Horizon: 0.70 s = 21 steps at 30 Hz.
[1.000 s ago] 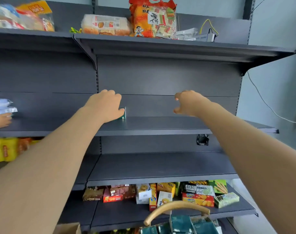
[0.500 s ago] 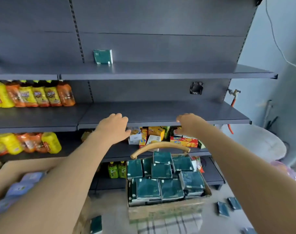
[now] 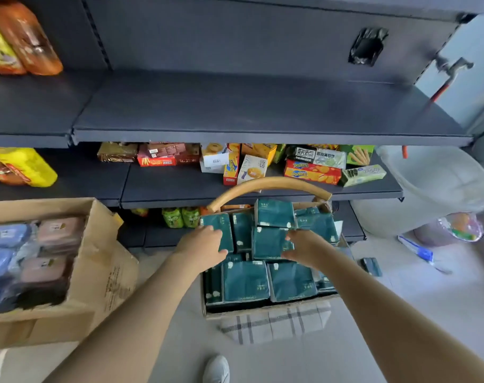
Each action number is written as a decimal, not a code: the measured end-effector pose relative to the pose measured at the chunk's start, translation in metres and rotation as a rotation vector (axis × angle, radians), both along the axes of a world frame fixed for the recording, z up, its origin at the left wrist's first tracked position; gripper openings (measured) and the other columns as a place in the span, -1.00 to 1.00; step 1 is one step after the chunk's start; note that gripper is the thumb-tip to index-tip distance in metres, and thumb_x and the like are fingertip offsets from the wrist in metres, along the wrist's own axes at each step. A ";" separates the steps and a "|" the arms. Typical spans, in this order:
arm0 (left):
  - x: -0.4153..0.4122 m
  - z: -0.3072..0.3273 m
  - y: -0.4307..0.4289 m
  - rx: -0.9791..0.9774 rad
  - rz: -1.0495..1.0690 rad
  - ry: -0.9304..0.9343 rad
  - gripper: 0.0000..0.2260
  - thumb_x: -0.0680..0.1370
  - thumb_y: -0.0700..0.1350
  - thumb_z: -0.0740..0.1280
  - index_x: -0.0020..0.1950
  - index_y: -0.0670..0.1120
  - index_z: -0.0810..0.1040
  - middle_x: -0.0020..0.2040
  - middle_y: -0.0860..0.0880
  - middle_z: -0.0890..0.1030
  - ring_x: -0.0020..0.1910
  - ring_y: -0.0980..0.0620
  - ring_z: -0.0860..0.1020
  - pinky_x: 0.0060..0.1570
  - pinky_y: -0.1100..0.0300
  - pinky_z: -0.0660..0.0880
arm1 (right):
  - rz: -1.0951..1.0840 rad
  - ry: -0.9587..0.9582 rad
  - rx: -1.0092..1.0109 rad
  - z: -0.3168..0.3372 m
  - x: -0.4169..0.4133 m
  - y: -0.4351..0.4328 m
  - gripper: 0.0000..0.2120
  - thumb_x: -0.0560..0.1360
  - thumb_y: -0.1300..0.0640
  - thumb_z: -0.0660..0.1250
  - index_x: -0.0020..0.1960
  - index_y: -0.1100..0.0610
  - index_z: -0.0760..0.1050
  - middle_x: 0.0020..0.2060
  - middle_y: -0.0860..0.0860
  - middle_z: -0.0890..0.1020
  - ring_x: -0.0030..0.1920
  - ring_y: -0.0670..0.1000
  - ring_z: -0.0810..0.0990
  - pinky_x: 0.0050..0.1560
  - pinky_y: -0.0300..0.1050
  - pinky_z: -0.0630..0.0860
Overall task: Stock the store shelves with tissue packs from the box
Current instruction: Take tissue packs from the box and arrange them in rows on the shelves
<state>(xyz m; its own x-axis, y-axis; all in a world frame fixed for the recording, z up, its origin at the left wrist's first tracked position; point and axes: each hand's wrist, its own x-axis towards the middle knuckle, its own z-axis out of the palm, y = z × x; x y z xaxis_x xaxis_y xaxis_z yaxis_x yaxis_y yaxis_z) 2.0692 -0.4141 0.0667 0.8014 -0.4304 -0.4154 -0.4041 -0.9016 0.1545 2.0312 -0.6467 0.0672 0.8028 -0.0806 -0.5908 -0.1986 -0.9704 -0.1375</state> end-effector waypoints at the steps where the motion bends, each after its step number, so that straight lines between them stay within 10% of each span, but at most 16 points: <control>1: 0.001 -0.014 -0.002 0.000 -0.005 0.036 -0.66 0.58 0.11 0.20 0.19 -0.11 0.45 0.12 -0.06 0.48 0.12 -0.04 0.46 0.01 0.07 0.45 | 0.002 0.018 -0.010 -0.011 0.001 0.000 -0.50 0.54 0.00 0.28 0.40 0.17 0.31 0.26 0.12 0.50 0.22 0.11 0.48 0.15 -0.04 0.48; 15: -0.017 -0.107 -0.033 0.080 0.080 0.280 -0.32 0.35 0.21 0.46 0.31 -0.12 0.35 0.27 -0.08 0.40 0.26 -0.09 0.38 0.18 0.05 0.41 | -0.360 0.000 0.071 -0.081 0.001 -0.020 -0.63 0.56 -0.01 0.26 0.21 0.25 0.39 0.06 0.19 0.58 -0.10 0.11 0.51 -0.21 -0.15 0.37; 21: -0.013 -0.105 -0.007 -0.220 0.449 0.551 -0.37 0.36 0.07 0.52 0.29 -0.07 0.29 0.15 0.06 0.38 0.07 0.05 0.41 -0.01 0.19 0.37 | -0.598 -0.074 0.191 -0.101 0.015 -0.012 -0.41 0.51 -0.11 0.31 0.33 0.28 0.29 0.21 0.21 0.47 0.19 0.21 0.48 0.05 -0.03 0.44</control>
<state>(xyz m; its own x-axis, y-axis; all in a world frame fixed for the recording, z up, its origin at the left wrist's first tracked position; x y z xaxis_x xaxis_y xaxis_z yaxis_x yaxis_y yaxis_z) 2.0563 -0.4213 -0.0388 0.6205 -0.2297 -0.7498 0.1843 -0.8867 0.4241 2.0458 -0.6584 -0.0342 0.6905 -0.4267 -0.5840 -0.6827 -0.6512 -0.3314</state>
